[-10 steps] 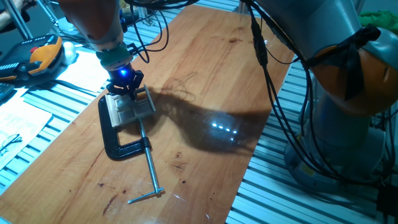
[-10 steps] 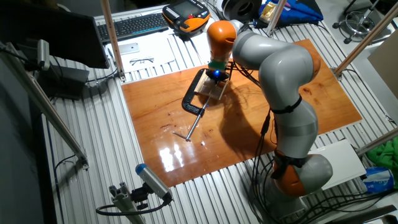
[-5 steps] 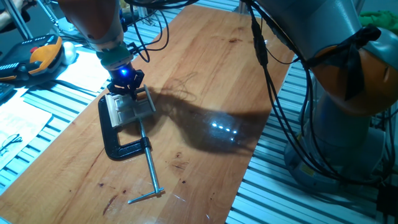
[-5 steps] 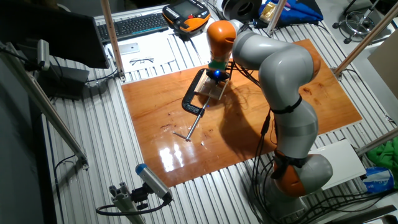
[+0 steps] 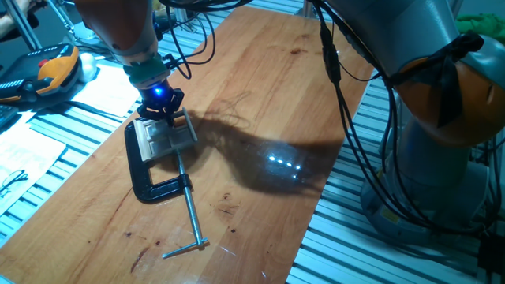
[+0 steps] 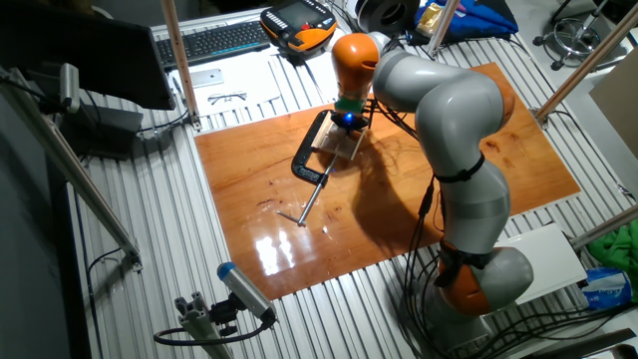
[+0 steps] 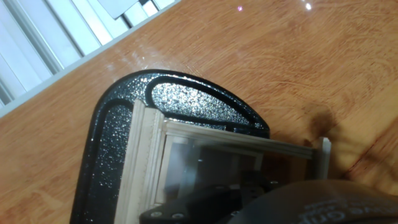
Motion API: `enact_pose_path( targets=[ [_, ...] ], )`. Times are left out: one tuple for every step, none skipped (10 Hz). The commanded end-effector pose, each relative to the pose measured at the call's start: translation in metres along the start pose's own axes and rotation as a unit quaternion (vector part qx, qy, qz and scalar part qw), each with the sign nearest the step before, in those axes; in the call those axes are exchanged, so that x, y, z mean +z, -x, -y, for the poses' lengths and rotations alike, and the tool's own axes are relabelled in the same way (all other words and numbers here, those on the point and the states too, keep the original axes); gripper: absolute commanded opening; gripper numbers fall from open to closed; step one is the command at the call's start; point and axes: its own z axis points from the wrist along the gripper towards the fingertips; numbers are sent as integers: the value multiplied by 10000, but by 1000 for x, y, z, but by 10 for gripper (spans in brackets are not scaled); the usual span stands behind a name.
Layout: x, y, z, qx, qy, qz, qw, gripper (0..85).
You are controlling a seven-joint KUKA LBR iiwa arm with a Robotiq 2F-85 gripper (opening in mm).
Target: Close a sliding window
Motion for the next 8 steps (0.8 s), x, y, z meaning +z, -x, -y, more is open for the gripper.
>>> enact_pose_path(
  targets=[
    [1, 0, 1, -35, -35, 20, 10000, 0],
    [1, 1, 2, -43, -35, 20, 10000, 0],
    [0, 1, 1, -28, 15, -1, 10000, 0],
    [-5, 2, -4, 85, 119, -67, 9999, 0],
    [-13, 3, -12, 237, 222, -120, 9994, 0],
    [-17, 3, -20, 440, 481, -136, 9978, 0],
    [-17, 4, -26, 493, 659, -95, 9966, 0],
    [-13, 4, -30, 435, 788, 16, 9959, 0]
  ],
)
